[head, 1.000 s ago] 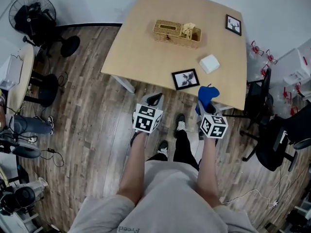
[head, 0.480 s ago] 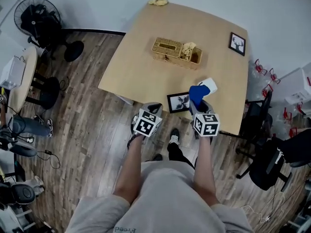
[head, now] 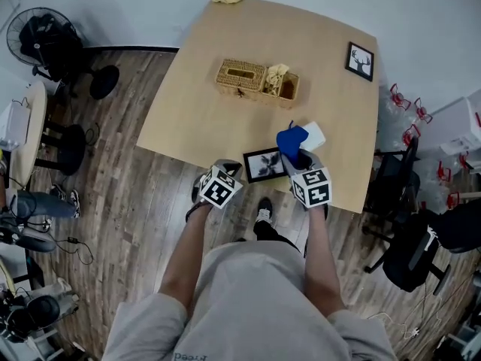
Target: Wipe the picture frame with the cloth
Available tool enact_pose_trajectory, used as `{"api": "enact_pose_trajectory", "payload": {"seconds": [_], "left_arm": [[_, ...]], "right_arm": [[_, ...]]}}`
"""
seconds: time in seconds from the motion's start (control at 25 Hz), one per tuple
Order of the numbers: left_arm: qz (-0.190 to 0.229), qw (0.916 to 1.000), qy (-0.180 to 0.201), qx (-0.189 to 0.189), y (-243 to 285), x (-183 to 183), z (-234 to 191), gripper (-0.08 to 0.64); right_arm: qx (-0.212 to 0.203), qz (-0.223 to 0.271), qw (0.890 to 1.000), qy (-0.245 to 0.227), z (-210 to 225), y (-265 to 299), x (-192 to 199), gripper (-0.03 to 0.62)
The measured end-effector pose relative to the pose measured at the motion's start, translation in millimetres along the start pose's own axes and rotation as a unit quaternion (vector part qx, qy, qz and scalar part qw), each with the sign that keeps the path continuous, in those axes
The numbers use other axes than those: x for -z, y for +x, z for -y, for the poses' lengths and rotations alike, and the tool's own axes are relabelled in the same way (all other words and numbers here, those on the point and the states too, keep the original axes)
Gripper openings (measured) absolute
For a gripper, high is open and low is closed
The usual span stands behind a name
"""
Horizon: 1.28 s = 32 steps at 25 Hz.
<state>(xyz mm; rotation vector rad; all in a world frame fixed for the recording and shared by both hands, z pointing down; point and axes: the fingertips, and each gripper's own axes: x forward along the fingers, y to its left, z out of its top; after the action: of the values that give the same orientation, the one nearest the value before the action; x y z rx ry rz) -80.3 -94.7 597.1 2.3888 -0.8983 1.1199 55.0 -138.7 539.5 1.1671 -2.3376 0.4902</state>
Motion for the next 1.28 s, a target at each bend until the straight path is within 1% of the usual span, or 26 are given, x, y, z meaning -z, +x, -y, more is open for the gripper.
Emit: {"api": "enact_pose_trajectory", "payload": {"seconds": [0.08,0.2,0.28,0.36,0.44,0.52,0.64,0.76,0.84,0.92,1.0,1.12,1.2,1.28], "left_arm": [[-0.017,0.9997,0.011,0.013,14,7,2,0.052],[-0.039,0.9986,0.017,0.031,33,18,8,0.052],[-0.05,0.9978,0.017,0.04,44,24,12,0.052],[-0.057,0.9973,0.016,0.045,53,25,13,0.052],[-0.063,0.9969,0.013,0.046,60,26,13,0.052],[-0.072,0.9962,0.014,0.048,66,31,12,0.052],[-0.09,0.9945,0.026,0.048,75,39,8,0.052],[-0.104,0.9926,0.039,0.05,81,44,5,0.052],[-0.11,0.9911,0.053,0.053,85,44,5,0.052],[-0.118,0.9883,0.079,0.055,87,43,7,0.052],[-0.13,0.9834,0.11,0.061,89,44,9,0.052],[-0.156,0.9738,0.149,0.071,92,44,13,0.052],[-0.174,0.9683,0.164,0.073,93,45,14,0.052],[-0.183,0.966,0.168,0.072,94,45,15,0.052]], "right_arm": [[-0.017,-0.002,1.0,0.004,4,5,7,0.107],[-0.044,-0.004,0.998,0.041,7,15,23,0.106],[-0.051,-0.015,0.997,0.057,10,21,38,0.106],[-0.057,-0.026,0.996,0.059,13,26,48,0.106],[-0.064,-0.037,0.996,0.051,14,32,55,0.104],[-0.07,-0.048,0.996,0.031,14,39,60,0.104],[-0.077,-0.057,0.995,-0.001,15,52,61,0.104],[-0.084,-0.06,0.995,-0.017,16,63,57,0.104],[-0.087,-0.061,0.994,-0.021,19,68,54,0.104],[-0.089,-0.059,0.994,-0.021,21,70,52,0.104],[-0.091,-0.058,0.994,-0.023,24,72,50,0.104],[-0.091,-0.056,0.994,-0.022,30,73,48,0.104],[-0.093,-0.055,0.994,-0.018,30,75,47,0.104],[-0.098,-0.056,0.993,-0.02,28,79,47,0.104]]}}
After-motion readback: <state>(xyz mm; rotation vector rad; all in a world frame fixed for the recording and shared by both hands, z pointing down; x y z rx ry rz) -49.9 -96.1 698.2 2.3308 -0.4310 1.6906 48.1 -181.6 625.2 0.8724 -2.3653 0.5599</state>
